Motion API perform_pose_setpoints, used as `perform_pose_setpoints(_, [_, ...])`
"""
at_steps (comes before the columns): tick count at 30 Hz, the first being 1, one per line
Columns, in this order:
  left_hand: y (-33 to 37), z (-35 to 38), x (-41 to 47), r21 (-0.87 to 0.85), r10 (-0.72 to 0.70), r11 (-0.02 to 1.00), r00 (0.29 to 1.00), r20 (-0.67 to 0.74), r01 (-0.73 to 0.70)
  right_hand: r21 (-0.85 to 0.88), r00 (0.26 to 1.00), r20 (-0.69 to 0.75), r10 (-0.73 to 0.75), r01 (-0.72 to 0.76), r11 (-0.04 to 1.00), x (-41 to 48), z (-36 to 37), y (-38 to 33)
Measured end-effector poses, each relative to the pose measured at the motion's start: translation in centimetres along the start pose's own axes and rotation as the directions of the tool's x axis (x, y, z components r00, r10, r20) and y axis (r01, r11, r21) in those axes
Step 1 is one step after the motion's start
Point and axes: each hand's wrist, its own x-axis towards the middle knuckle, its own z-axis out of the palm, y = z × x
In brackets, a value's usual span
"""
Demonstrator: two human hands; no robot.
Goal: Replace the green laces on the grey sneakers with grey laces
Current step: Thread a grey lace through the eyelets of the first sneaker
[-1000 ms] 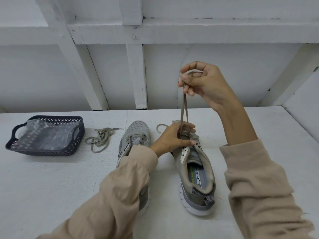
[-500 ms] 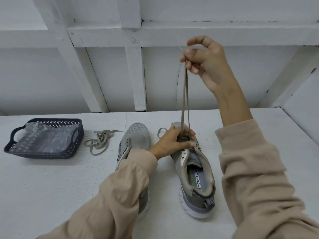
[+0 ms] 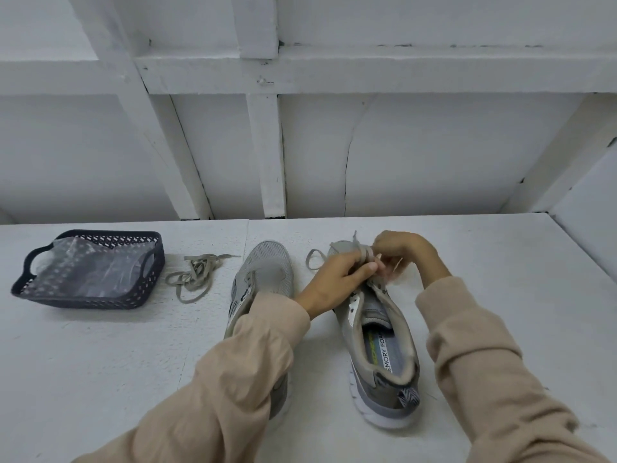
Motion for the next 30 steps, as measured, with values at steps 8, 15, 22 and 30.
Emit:
perform_pose_setpoints(8, [0.1, 0.1, -0.2, -0.009, 0.033, 0.999, 0.999, 0.037, -0.033, 0.353, 0.988, -0.086, -0.125, 0.147, 0.924, 1.6, 1.1, -0.3])
perform_pose_setpoints(15, [0.2, 0.3, -0.3, 0.008, 0.041, 0.999, 0.998, 0.047, -0.041, 0.661, 0.962, -0.18, -0.206, 0.273, 0.699, 1.9, 2.2, -1.1])
perform_pose_setpoints(22, [0.2, 0.1, -0.3, 0.042, 0.022, 0.999, 0.999, 0.038, -0.023, 0.975, 0.91, -0.189, -0.369, 0.22, 0.043, 0.9, 1.9, -1.3])
perform_pose_setpoints(30, [0.6, 0.1, -0.6, 0.063, 0.027, 0.998, 0.999, 0.042, -0.03, 0.956, 0.911, -0.272, -0.309, 0.292, 0.018, -0.6, 0.6, 1.0])
